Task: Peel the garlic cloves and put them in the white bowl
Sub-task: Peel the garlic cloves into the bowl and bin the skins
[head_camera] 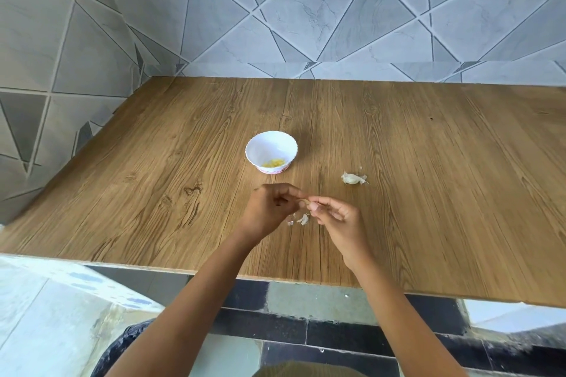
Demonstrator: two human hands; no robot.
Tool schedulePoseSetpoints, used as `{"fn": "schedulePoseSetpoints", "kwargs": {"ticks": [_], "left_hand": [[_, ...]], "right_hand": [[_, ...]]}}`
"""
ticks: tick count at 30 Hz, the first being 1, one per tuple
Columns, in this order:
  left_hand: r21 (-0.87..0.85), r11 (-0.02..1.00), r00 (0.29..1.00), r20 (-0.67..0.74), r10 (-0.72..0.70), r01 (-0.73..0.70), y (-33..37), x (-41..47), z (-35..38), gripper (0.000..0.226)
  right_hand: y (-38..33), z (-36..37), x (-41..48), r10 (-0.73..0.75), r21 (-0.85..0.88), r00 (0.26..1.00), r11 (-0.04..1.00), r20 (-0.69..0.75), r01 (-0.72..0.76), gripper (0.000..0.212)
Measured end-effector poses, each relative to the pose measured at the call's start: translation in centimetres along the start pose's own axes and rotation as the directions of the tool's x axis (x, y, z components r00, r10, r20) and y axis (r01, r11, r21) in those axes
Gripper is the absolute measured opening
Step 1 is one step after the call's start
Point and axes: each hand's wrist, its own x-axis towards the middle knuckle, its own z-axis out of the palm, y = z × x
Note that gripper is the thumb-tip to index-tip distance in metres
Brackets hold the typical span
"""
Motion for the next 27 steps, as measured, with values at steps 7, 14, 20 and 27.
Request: {"fn": "schedulePoseSetpoints", "kwargs": {"ticks": [7,14,20,27], "left_hand": [[0.321,0.909,0.915,-0.380,-0.133,0.266,-3.2,1.4,-3.8,0.006],[0.462,0.868,0.931,-0.366,0.003,0.179,-3.5,1.2,-3.3,0.023],[0.490,0.872,1.000,0.005,-0.031,0.024,-0.9,0.4,1.1,0.023],[0.615,0.785,0.996,0.092,0.021,-0.074,-0.2,0.9,4.5,0.023]], "right_hand": [[3.6,-1.4,-1.6,-0.274,-0.838,0.961,0.512,0.048,0.188,0.048],[4.2,-1.5,-2.3,-0.176,-0.878,0.984,0.467,0.028,0.108,0.061],[3.9,-1.9,-2.5,-0.175,-0.735,0.984,0.670,-0.018,0.106,0.056],[2.3,-2.5,-2.9,-0.136,-0.461,0.984,0.885,-0.114,0.068,0.043]]}}
